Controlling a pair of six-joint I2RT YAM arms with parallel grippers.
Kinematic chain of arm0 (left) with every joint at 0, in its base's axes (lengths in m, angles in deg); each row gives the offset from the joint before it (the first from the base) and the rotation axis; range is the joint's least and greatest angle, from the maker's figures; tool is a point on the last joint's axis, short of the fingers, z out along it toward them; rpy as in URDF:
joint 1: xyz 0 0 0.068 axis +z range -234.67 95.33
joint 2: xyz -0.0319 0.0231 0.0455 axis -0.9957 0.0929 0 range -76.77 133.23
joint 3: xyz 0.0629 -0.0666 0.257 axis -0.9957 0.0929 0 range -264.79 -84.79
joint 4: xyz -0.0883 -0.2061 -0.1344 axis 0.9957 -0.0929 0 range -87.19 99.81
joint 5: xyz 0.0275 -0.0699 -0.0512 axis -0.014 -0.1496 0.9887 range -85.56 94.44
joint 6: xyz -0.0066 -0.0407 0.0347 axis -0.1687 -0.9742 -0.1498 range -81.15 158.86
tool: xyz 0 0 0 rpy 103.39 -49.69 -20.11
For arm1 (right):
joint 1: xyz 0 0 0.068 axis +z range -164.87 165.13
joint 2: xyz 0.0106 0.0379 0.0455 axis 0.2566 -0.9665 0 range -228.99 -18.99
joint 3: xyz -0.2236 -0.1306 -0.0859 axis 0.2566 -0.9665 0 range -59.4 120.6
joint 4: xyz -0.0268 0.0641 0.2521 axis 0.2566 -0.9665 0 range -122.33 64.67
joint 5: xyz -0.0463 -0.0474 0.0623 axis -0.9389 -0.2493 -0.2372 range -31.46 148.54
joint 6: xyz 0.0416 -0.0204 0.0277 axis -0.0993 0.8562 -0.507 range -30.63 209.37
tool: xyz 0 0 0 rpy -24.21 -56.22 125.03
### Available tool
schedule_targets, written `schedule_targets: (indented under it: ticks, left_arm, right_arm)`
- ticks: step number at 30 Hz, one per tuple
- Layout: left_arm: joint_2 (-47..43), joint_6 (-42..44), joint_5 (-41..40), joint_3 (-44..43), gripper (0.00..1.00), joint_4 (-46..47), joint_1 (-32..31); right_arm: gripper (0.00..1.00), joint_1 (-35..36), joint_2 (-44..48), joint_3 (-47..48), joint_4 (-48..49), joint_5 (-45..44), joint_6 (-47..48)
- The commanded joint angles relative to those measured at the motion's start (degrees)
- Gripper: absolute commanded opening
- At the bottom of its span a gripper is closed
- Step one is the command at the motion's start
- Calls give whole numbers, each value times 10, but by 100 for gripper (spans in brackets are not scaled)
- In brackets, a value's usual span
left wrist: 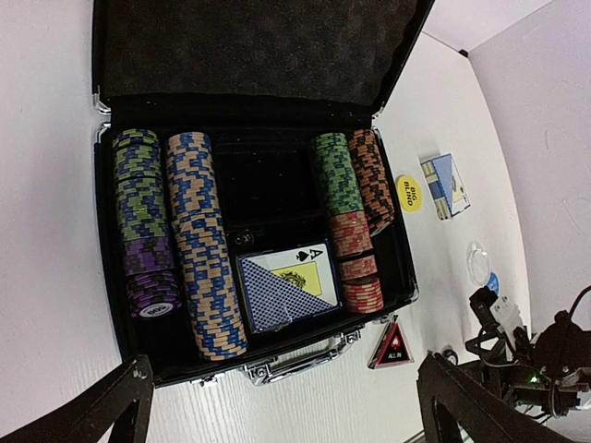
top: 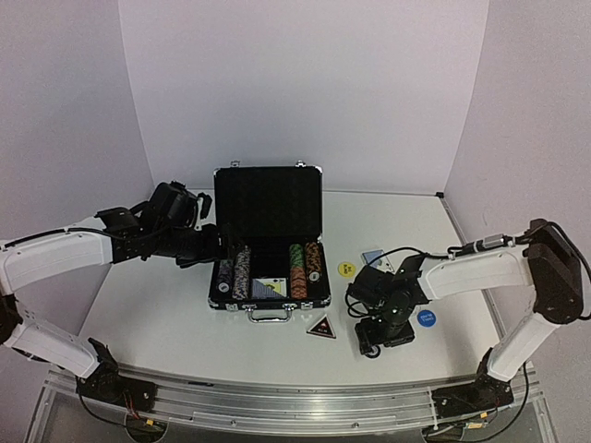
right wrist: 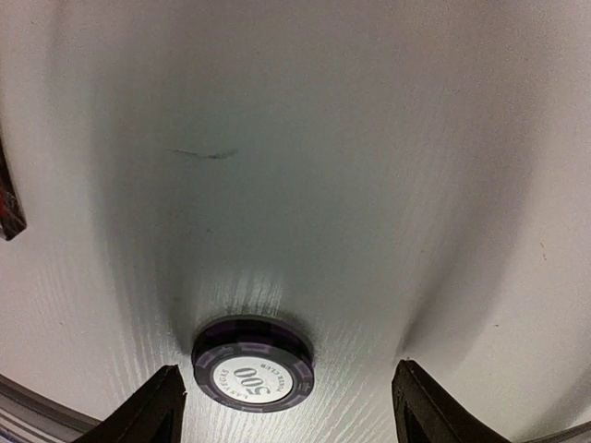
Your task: Pack up texas hold em set
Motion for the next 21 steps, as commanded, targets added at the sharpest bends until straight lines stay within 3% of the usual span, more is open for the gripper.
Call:
schedule_targets:
  ticks: [1,21]
  left_arm:
    - [-24,-20,-26,6,100,-16,0]
    - [-45,-24,-17,22,100,-27,0]
  right_arm:
    - [73,17,-24,26,3,-18,2]
    - [46,41,-46,-16,25,-29,-27]
